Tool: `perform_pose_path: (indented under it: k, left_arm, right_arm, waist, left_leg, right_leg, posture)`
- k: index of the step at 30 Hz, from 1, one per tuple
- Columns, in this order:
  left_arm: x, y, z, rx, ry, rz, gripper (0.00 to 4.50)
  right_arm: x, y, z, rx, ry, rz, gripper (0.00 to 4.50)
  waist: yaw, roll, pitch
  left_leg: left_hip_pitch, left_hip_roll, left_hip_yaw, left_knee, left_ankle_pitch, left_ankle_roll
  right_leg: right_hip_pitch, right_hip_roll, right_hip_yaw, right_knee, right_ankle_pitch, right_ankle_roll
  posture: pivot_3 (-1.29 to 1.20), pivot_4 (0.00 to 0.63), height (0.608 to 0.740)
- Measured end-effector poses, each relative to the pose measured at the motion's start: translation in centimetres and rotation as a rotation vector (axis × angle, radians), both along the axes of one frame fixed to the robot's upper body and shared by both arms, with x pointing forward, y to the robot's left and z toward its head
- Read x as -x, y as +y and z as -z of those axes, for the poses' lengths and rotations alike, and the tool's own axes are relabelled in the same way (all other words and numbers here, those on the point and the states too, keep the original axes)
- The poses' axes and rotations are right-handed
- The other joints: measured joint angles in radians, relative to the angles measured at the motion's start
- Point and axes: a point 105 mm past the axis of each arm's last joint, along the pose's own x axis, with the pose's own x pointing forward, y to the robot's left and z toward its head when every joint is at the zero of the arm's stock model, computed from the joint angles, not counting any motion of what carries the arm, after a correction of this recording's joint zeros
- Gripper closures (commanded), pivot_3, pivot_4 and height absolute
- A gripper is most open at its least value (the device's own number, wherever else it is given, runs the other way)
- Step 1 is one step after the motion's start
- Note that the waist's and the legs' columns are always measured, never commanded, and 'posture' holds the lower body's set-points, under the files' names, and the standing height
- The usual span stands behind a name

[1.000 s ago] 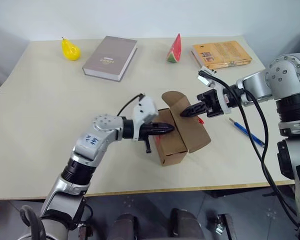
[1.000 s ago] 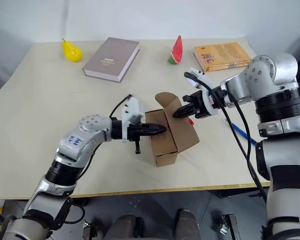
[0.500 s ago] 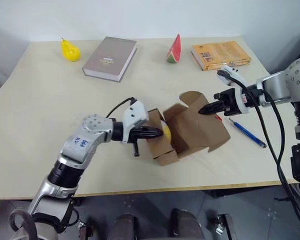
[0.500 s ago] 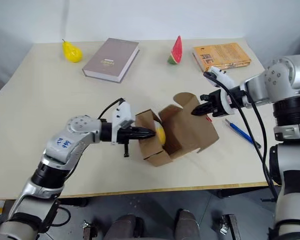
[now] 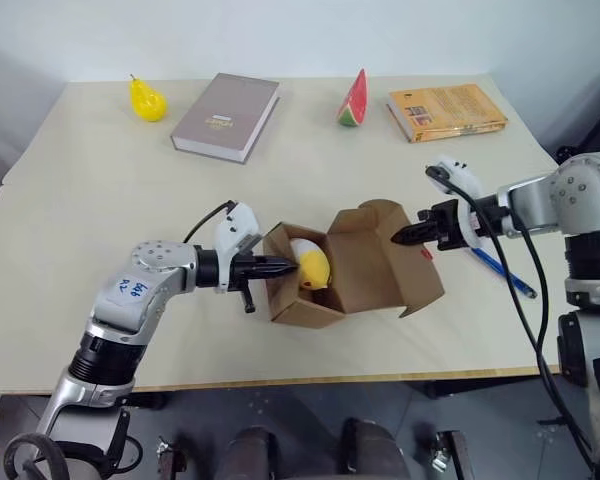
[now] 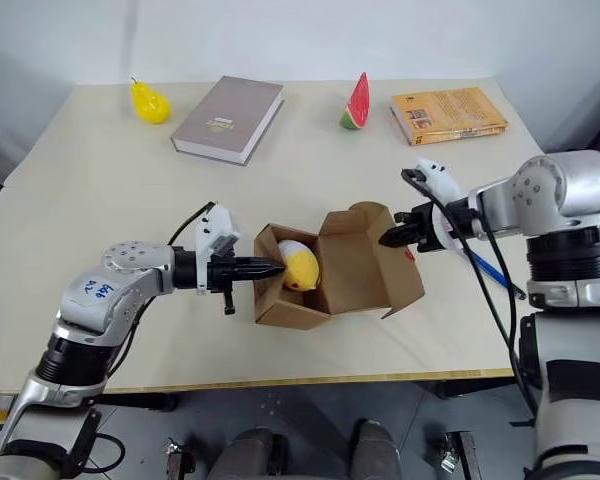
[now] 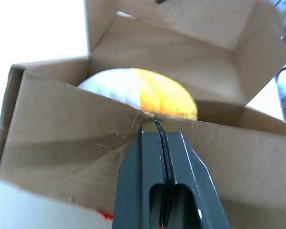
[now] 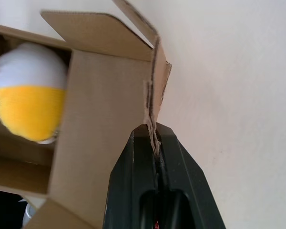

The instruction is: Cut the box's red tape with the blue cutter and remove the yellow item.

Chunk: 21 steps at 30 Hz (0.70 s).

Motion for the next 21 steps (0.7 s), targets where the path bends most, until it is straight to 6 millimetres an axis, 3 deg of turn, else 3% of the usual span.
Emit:
perform_pose_path:
  k: [2,5,9,12,13,17,20,21]
  left_arm:
    - [0.1,0.4,1.6,-0.011,0.065,-0.031,4.50]
    - [0.1,0.7,1.8,-0.019,0.080,-0.042,4.50]
    - [0.0,0.8,1.9,-0.018,0.091,-0.053,4.50]
    - [-0.2,0.9,1.8,-0.020,0.092,-0.063,3.64]
    - [-0.2,0.9,1.8,-0.022,0.091,-0.064,3.55]
    - [-0.3,2.0,1.7,-0.053,0.091,-0.085,2.36]
    - [-0.2,3.4,1.4,-0.056,0.071,-0.104,1.55]
    - [0.0,4.2,1.5,-0.055,0.065,-0.114,1.28]
  right_arm:
    - [0.2,0.5,0.7,0.003,-0.009,-0.014,4.49]
    - [0.3,1.0,0.5,-0.003,-0.058,-0.028,4.49]
    - [0.2,1.7,0.1,-0.022,-0.120,-0.041,3.58]
    - [0.3,1.4,0.2,-0.004,-0.189,-0.044,2.49]
    - [0.5,1.1,0.4,0.017,-0.215,-0.054,2.34]
    - [1.5,-0.7,0.6,0.095,-0.381,-0.160,1.09]
    - [1.8,-2.3,-0.5,0.124,-0.533,-0.247,0.13]
    - [2.0,-2.9,-1.1,0.118,-0.591,-0.283,0.00]
  waist:
    - [0.000,0.000,0.000]
    - [0.001,-0.001,0.001]
    - [-0.002,-0.001,0.001]
    - [0.001,-0.001,0.001]
    - [0.002,-0.001,0.001]
    - [-0.001,-0.002,0.001]
    - [-0.003,-0.002,0.002]
    - [-0.005,-0.002,0.002]
  left_leg:
    - [-0.002,0.000,0.000,0.000,0.000,0.000]
    - [-0.003,0.000,-0.001,-0.001,0.000,0.000]
    - [-0.003,0.000,-0.001,-0.002,0.000,0.000]
    - [-0.003,0.000,-0.001,-0.002,0.000,0.000]
    - [-0.003,0.000,-0.002,-0.003,0.000,0.000]
    - [-0.003,-0.001,-0.001,-0.003,0.000,0.000]
    - [-0.003,0.000,0.000,-0.003,0.000,0.000]
    - [-0.002,0.000,0.001,-0.004,0.000,0.000]
  right_leg:
    - [-0.002,0.000,0.000,0.000,0.000,0.000]
    - [-0.003,0.000,-0.001,0.000,0.000,0.000]
    - [-0.003,0.000,-0.002,-0.001,0.000,0.000]
    - [-0.003,0.000,-0.002,-0.001,0.000,0.000]
    - [-0.003,0.000,-0.002,-0.001,0.000,0.000]
    - [-0.003,0.000,-0.002,-0.003,0.000,0.000]
    - [-0.003,0.000,-0.002,-0.004,0.000,0.000]
    - [-0.003,0.000,-0.001,-0.004,0.000,0.000]
  posture:
    - [0.00,0.150,0.740]
    - [0.00,0.150,0.740]
    - [0.00,0.150,0.740]
    - [0.00,0.150,0.740]
    - [0.00,0.150,0.740]
    - [0.00,0.150,0.740]
    - [0.00,0.150,0.740]
    - [0.00,0.150,0.740]
